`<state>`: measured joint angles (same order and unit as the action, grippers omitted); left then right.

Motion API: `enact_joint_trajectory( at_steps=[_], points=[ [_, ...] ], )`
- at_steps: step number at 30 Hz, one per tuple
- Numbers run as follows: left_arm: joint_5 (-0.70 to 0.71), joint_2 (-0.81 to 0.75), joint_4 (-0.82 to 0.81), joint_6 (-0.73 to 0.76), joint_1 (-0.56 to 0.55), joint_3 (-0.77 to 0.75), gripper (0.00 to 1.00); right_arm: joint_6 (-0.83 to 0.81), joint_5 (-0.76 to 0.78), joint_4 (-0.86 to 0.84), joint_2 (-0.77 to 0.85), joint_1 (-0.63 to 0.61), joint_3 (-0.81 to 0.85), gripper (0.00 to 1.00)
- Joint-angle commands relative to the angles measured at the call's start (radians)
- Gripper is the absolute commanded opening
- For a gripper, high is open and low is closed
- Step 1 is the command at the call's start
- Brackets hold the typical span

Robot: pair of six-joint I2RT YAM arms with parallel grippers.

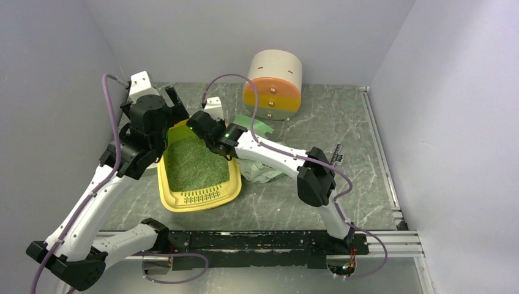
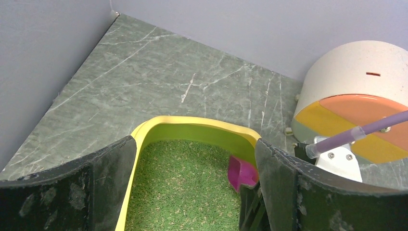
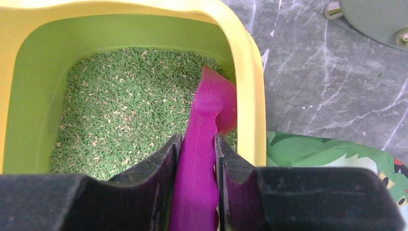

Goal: Fill the litter box with clean litter
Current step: Pour the cat litter into the litter box.

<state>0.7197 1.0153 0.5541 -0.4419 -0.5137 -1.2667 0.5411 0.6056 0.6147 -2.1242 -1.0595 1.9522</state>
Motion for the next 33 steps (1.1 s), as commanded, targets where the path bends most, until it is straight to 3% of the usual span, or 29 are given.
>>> enact_joint_trajectory(
  at_steps=[1, 11, 16, 29, 33],
  points=[
    [0.028, -0.014, -0.010, 0.000, -0.008, 0.005, 0.97, -0.004, 0.038, 0.004, 0.026, 0.001, -0.014, 0.00],
    [0.067, -0.048, -0.017, -0.007, -0.008, 0.012, 0.97, 0.037, -0.154, -0.189, 0.165, 0.001, -0.164, 0.00],
    [0.047, -0.049, -0.024, -0.007, -0.008, 0.019, 0.97, 0.052, -0.203, -0.182, 0.122, 0.000, -0.168, 0.00],
    [0.036, -0.058, -0.028, -0.002, -0.008, 0.031, 0.97, -0.019, 0.001, 0.034, 0.046, 0.001, -0.035, 0.00],
    [0.029, -0.054, -0.032, -0.002, -0.009, 0.030, 0.97, -0.047, -0.010, 0.032, 0.048, 0.001, -0.014, 0.00]
  ],
)
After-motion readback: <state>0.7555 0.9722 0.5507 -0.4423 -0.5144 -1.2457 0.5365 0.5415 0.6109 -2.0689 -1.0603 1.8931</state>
